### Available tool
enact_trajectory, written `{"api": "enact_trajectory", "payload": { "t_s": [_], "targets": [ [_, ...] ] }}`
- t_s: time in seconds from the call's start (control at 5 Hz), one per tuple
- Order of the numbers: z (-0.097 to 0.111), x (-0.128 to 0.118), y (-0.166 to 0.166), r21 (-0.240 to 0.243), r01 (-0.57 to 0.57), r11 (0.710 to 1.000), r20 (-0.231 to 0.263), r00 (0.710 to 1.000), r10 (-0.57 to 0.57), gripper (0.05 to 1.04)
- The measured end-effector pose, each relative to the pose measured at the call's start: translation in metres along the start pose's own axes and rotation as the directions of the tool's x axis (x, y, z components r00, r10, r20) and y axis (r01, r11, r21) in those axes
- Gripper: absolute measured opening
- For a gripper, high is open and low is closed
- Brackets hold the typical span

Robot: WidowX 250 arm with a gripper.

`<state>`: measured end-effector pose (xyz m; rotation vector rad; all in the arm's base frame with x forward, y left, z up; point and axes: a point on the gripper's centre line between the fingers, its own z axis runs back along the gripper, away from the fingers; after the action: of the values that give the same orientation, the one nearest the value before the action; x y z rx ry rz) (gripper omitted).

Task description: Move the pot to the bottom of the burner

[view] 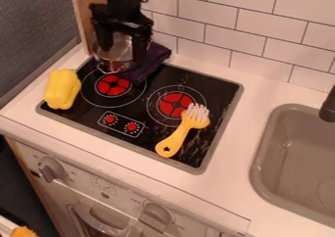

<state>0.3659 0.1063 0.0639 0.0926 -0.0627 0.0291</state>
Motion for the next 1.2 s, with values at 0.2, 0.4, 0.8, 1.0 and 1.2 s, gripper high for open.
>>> {"api": "enact_trajectory", "payload": {
  "t_s": [0.2, 0.4, 0.8, 1.0, 1.2],
  "targets": [
    [-0.023, 0.012, 0.000, 0.027, -0.001, 1.000, -0.032, 0.999, 0.002, 1.001],
    [-0.035, 0.019, -0.001, 0.018, -0.017, 1.000, -0.040, 0.999, 0.017, 0.928],
    [-0.035, 0.024, -0.011, -0.016, 0.007, 1.000, -0.027, 1.000, -0.007, 0.366],
    [-0.023, 0.016, -0.016, -0.048, 0.019, 0.999, -0.026, 0.999, -0.021, 0.150],
    [-0.002, 0.006, -0.016, -0.068, 0.039, 0.997, 0.023, 0.999, -0.037, 0.078]
  ]
}}
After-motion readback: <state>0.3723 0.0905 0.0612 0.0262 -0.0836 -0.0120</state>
